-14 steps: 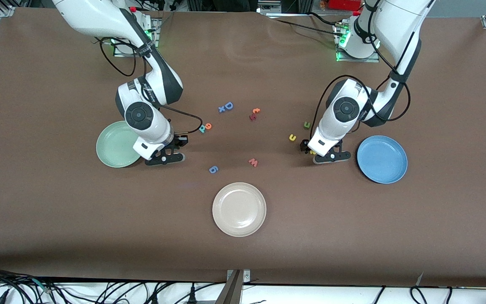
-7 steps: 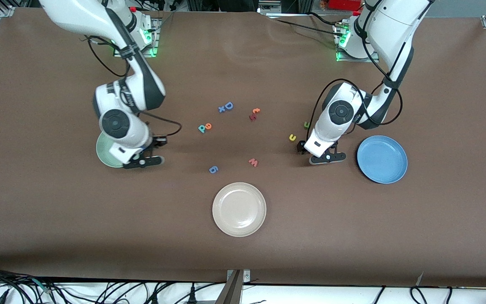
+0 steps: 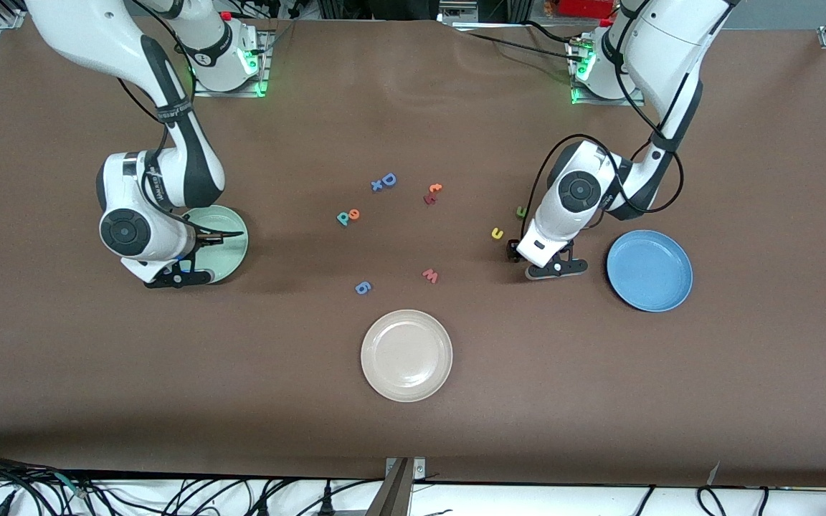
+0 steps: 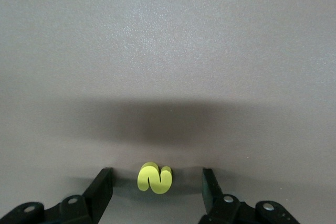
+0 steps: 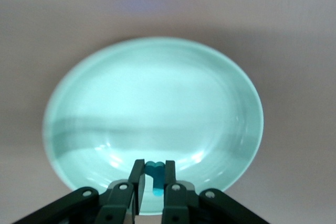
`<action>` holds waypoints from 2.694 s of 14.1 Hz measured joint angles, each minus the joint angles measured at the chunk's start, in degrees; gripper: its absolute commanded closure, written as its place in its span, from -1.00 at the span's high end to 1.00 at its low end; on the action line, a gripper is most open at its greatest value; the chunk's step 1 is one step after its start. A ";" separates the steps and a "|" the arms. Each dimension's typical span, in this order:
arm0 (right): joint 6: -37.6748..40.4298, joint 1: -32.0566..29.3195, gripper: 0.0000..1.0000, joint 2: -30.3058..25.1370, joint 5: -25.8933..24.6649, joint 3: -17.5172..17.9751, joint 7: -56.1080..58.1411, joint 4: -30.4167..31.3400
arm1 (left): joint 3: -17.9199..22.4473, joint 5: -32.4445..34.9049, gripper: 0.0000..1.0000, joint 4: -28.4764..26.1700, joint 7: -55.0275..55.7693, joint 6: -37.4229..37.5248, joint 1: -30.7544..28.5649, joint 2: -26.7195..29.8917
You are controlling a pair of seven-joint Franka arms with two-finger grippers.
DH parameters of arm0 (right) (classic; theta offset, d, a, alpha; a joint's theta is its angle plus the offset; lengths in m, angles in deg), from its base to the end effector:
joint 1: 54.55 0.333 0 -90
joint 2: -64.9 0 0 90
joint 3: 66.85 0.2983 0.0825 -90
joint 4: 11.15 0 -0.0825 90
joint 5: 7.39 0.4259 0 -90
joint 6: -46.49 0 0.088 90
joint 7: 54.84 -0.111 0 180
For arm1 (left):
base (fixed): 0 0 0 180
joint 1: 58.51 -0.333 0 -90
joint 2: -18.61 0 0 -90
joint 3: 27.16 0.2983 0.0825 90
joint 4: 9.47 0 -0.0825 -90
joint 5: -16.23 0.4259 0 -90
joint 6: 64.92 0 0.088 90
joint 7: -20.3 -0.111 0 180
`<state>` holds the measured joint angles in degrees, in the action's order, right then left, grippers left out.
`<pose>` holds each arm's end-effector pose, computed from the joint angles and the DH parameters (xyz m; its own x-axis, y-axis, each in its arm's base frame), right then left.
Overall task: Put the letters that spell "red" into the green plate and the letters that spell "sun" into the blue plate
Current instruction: 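Place the teal 1 on the green plate while the left grasps yellow 2, then lift the yellow 2 with the left gripper while the right reaches teal p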
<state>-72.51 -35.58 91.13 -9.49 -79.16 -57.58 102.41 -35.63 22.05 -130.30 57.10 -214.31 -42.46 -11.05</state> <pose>0.5852 0.0629 0.1635 0.9378 0.0670 -0.3407 0.1191 -0.9837 0.1344 0.5321 -0.2502 0.1122 0.9893 0.1445 -0.0216 0.1448 -0.9894 0.0117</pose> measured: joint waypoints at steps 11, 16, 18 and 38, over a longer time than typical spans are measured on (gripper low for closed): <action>0.98 -0.73 0.88 0.30 0.04 0.07 0.00 -3.40 | 0.28 0.00 0.12 0.03 -0.12 0.00 0.61 -0.05; 14.30 1.15 0.88 -3.04 0.07 0.62 0.00 -13.12 | 0.51 1.13 -0.39 0.16 -0.16 0.00 0.67 0.22; 15.89 1.88 0.87 -3.02 0.10 0.77 0.00 -15.65 | 0.55 1.23 -0.54 0.28 -0.17 -0.02 0.77 0.24; 7.23 21.88 0.75 -0.78 7.40 4.91 -49.70 -10.87 | 7.59 1.58 -1.00 1.18 -16.27 7.56 0.48 7.93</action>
<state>-65.28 -13.70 90.35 -2.08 -74.25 -107.28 91.53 -28.04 23.63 -129.13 40.84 -206.75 -41.99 -3.12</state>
